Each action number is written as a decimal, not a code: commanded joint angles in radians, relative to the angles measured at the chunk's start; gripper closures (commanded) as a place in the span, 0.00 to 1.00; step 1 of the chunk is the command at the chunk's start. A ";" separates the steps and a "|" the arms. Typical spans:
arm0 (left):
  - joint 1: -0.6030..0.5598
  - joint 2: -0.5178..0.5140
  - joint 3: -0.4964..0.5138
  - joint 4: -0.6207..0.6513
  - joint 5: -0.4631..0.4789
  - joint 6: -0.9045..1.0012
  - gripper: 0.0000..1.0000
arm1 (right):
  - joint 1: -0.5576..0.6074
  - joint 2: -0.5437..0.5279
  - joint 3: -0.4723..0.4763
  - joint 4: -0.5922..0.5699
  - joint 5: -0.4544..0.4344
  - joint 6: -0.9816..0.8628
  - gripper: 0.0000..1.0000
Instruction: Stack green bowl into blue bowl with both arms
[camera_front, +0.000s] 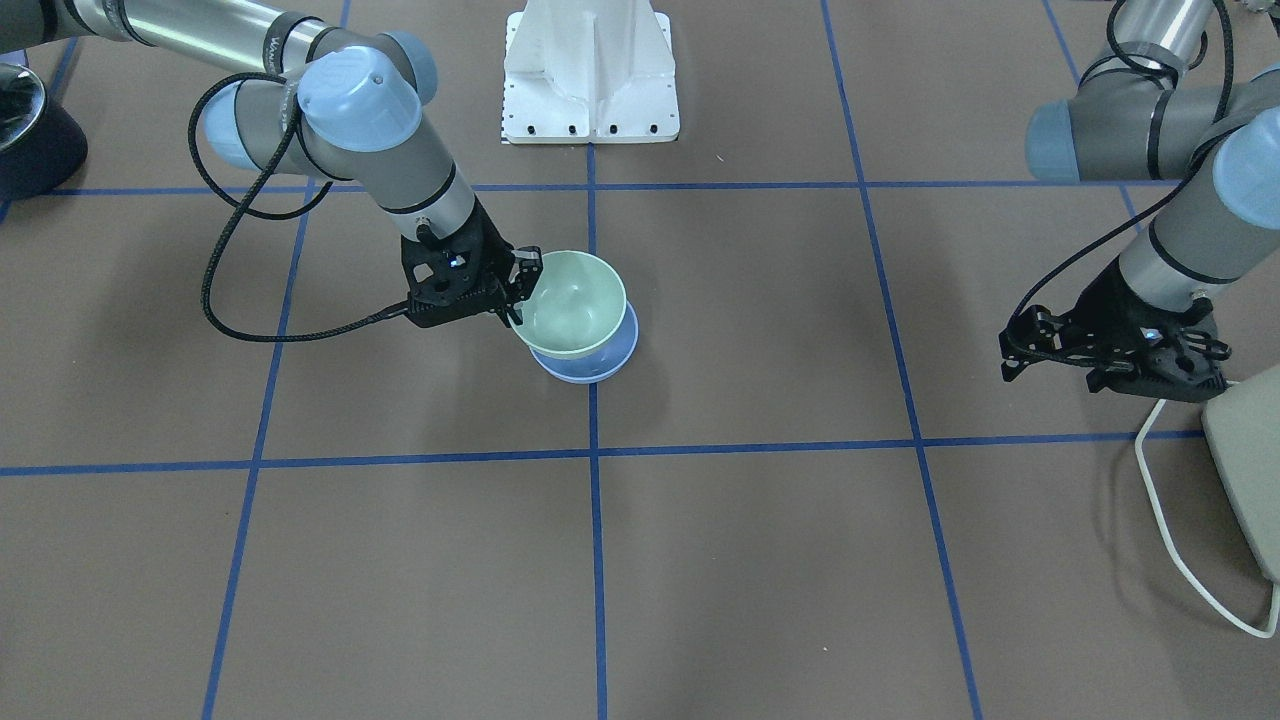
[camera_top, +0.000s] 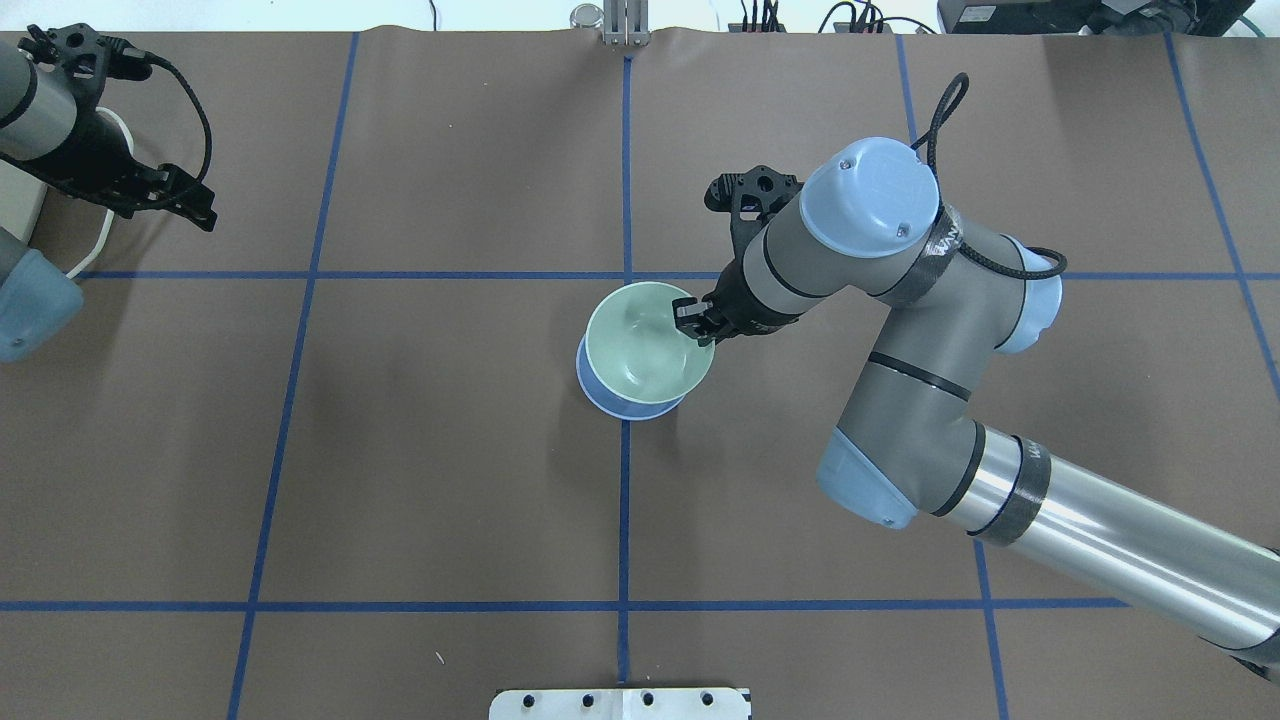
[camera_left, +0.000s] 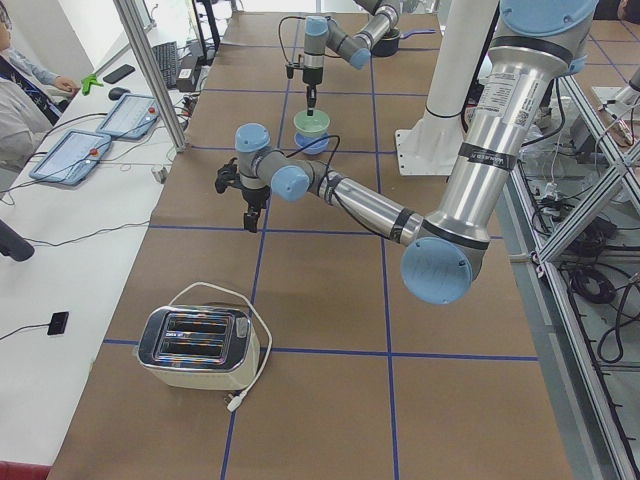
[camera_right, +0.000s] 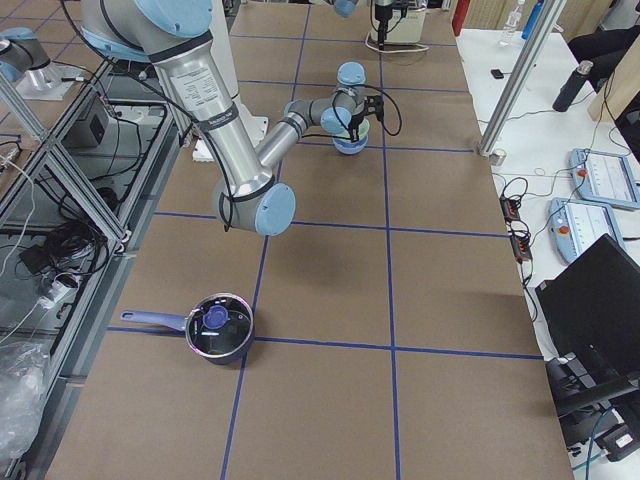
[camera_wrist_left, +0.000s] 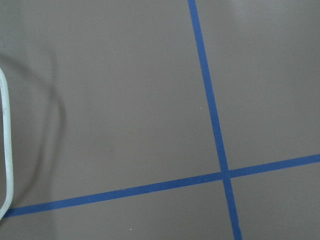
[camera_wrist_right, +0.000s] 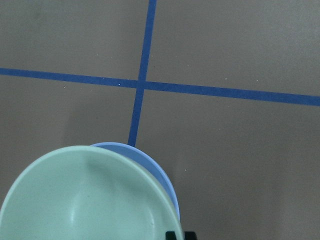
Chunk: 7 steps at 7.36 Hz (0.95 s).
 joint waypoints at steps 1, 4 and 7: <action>0.000 0.000 0.000 0.000 0.000 -0.001 0.03 | -0.005 0.012 -0.015 -0.003 -0.009 0.000 0.84; 0.000 0.002 0.000 0.000 0.000 0.001 0.03 | -0.025 0.024 -0.035 0.000 -0.055 0.000 0.84; 0.000 0.000 0.008 -0.005 0.000 0.001 0.03 | -0.034 0.023 -0.040 -0.001 -0.056 0.000 0.84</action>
